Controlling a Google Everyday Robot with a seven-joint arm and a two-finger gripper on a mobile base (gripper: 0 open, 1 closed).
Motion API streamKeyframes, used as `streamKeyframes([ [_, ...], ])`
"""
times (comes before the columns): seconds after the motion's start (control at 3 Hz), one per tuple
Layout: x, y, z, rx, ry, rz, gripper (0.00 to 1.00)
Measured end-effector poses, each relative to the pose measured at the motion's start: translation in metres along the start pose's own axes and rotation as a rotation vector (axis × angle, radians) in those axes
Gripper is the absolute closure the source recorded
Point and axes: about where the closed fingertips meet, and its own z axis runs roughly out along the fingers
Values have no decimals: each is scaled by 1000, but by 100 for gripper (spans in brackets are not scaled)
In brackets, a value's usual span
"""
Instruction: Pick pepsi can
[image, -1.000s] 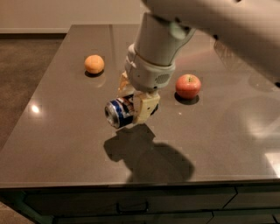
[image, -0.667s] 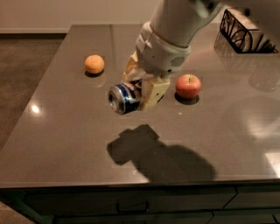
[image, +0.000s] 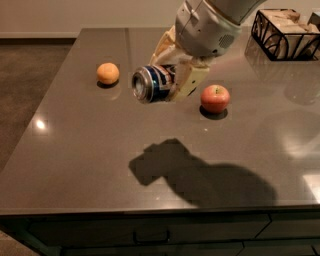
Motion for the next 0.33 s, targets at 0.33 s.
streamKeyframes([
  [0.33, -1, -3, -2, 11, -3, -1, 100],
])
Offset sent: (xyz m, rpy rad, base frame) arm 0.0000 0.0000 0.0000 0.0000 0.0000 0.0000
